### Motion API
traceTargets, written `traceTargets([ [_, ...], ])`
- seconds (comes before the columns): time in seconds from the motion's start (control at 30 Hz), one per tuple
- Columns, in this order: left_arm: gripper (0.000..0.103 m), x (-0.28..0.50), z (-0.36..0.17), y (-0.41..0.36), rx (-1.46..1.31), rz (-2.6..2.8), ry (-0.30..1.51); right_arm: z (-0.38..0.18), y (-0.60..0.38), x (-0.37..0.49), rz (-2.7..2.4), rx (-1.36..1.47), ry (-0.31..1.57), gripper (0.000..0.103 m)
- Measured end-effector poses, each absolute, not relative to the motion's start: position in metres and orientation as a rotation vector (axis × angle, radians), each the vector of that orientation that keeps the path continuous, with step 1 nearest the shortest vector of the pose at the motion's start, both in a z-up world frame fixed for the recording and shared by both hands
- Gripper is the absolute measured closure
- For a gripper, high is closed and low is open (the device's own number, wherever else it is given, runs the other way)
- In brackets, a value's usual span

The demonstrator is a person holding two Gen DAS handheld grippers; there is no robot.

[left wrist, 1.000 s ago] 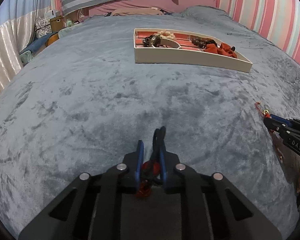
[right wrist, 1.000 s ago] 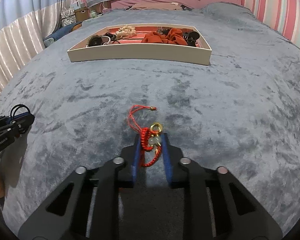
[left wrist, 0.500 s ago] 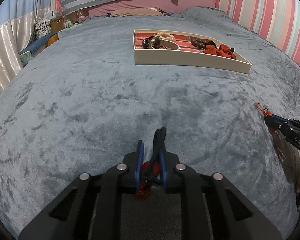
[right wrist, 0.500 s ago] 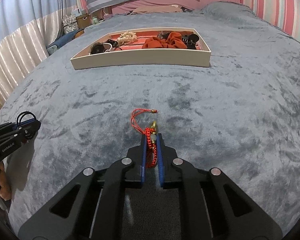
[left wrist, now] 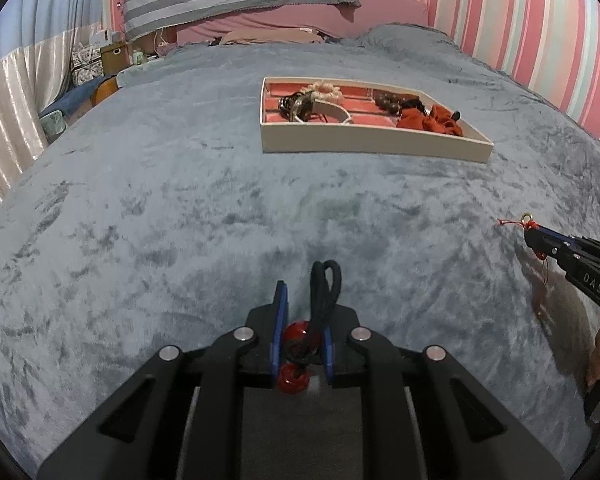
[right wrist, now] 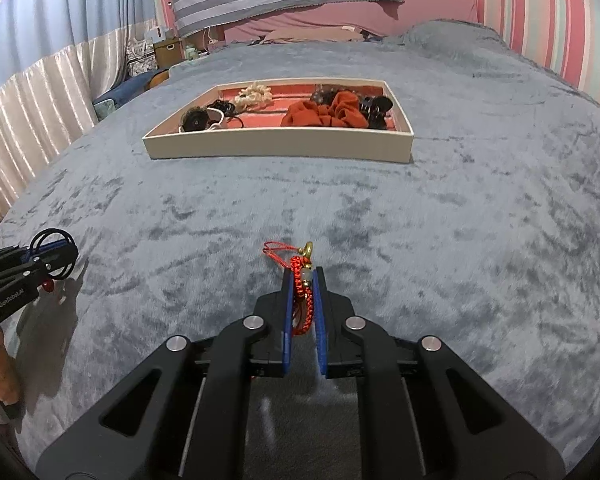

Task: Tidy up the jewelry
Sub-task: 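Grasp the black hair tie with the left tool while the right tool grasps the red charm, then carry the hair tie and red charm with both tools over the tray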

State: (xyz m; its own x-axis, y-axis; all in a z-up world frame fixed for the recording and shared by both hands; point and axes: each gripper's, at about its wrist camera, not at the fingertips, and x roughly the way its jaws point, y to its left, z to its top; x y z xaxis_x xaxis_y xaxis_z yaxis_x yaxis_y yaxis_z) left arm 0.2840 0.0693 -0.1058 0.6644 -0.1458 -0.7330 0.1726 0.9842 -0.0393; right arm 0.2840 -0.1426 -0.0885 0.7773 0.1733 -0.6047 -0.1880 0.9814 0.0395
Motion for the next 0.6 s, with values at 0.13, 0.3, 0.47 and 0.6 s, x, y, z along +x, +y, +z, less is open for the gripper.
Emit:
traceTargets([
  [0.13, 0.087, 0.292, -0.097, 0.064, 0.047, -0.168, 0.804, -0.080, -0.144, 0.286, 0.180, -0.035, 0.634, 0.093],
  [0.3, 0.087, 0.310, -0.079, 0.057, 0.037, -0.163, 0.762, -0.065, -0.146, 0.294, 0.163, -0.042, 0.607, 0.093],
  [0.47, 0.087, 0.334, -0.058, 0.045, 0.021, -0.177, 0.718, -0.042, -0.150, 0.308, 0.140, -0.045, 0.565, 0.093],
  [0.6, 0.087, 0.353, -0.040, 0.033, 0.020, -0.193, 0.686, -0.019, -0.155, 0.326, 0.124, -0.042, 0.533, 0.093],
])
